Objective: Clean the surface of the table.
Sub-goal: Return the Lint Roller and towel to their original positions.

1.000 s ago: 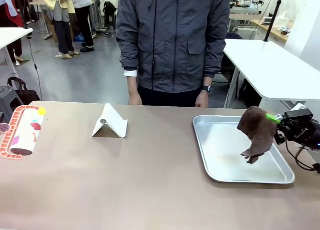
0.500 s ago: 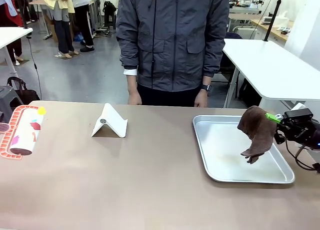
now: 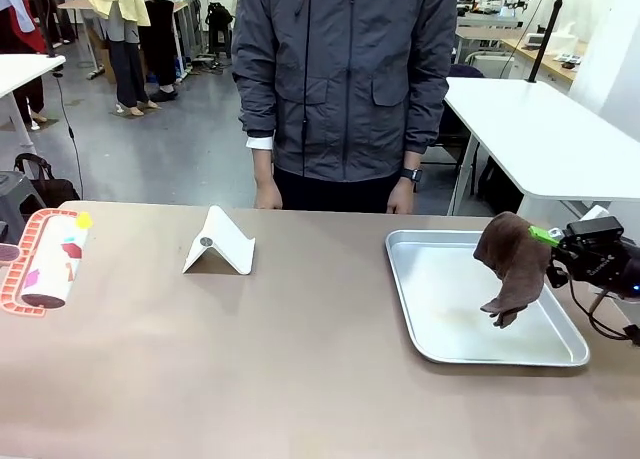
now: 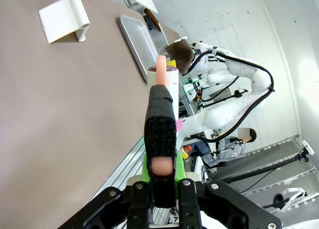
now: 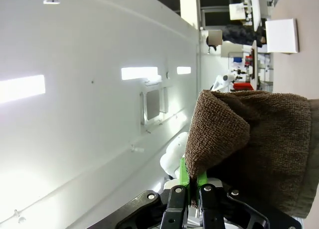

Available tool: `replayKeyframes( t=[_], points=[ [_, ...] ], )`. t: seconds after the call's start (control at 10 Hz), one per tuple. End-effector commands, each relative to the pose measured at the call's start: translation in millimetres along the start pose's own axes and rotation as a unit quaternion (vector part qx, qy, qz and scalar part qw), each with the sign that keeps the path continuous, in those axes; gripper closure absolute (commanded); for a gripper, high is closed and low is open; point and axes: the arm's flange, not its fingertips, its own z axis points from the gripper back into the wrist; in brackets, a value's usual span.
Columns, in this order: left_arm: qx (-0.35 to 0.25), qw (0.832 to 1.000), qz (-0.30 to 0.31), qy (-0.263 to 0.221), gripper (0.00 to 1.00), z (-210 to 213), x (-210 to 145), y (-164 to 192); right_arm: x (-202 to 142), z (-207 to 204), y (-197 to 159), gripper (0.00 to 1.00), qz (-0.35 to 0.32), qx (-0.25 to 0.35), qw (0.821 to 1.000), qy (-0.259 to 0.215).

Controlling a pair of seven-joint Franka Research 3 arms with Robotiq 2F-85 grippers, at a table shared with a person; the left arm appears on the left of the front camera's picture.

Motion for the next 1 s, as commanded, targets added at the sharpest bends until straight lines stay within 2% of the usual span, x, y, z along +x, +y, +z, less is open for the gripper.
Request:
replayKeyframes(
  t=[0.0, 0.2, 0.4, 0.5, 0.6, 0.7, 0.9],
  points=[
    [0.004, 1.000, -0.018, 0.017, 0.81, -20, 29, -32, 16, -44, 10, 0.94, 0.033, -0.019, 0.999, 0.028],
    [0.032, 0.999, 0.020, -0.006, 0.81, -72, 68, -71, 21, -107, 17, 0.94, 0.063, -0.065, 0.996, 0.022],
    [0.108, 0.993, 0.036, -0.040, 0.81, -135, 108, -97, 45, -175, 9, 0.94, 0.085, -0.075, 0.993, 0.016],
    [0.115, 0.993, 0.016, 0.010, 0.81, -165, 118, -108, 58, -204, -2, 0.94, 0.095, -0.090, 0.991, 0.012],
    [0.154, 0.988, 0.006, 0.021, 0.81, -188, 134, -115, 71, -228, -16, 0.94, 0.084, -0.116, 0.990, 0.001],
    [0.178, 0.983, 0.012, 0.045, 0.81, -215, 148, -116, 82, -246, -31, 0.94, 0.064, -0.143, 0.988, 0.014],
    [0.223, 0.973, 0.037, 0.048, 0.81, -253, 172, -100, 93, -263, -57, 0.94, 0.003, -0.182, 0.983, 0.026]
  ],
)
